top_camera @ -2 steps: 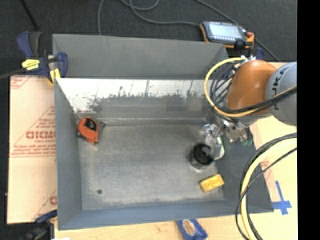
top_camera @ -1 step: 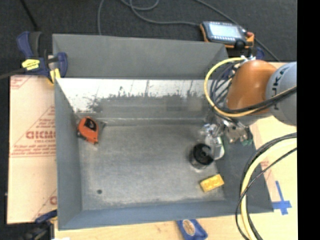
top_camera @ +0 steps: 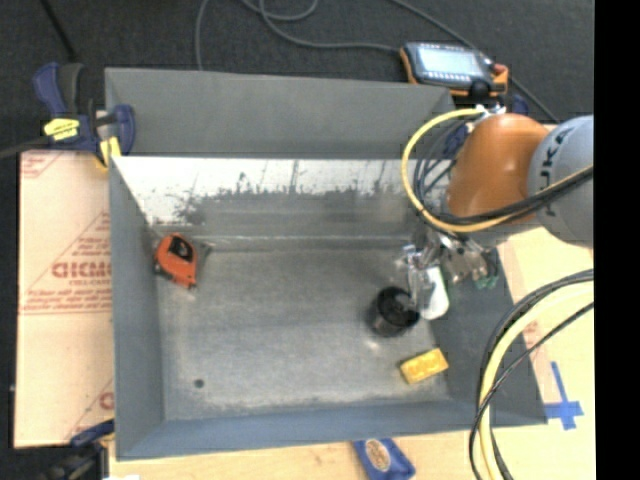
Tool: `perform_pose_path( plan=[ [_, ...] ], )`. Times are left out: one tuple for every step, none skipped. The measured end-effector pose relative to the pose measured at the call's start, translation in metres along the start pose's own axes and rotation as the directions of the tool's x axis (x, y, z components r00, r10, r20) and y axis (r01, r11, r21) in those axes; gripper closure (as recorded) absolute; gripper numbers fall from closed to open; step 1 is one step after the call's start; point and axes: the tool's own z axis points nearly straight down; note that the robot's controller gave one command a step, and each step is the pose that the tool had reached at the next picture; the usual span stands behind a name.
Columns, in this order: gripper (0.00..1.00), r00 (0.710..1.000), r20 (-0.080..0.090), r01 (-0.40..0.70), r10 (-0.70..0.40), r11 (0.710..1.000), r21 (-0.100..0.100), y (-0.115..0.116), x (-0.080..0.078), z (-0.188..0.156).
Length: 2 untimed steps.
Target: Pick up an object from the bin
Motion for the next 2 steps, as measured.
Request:
perform_pose_path(
  plan=[
    [1.0,1.0,-0.007,-0.007,0.007,1.0,-0.005,0.019,0.006,-0.059],
    [1.0,0.998,-0.004,-0.059,0.059,0.998,-0.004,0.022,-0.001,-0.115]
  ],
)
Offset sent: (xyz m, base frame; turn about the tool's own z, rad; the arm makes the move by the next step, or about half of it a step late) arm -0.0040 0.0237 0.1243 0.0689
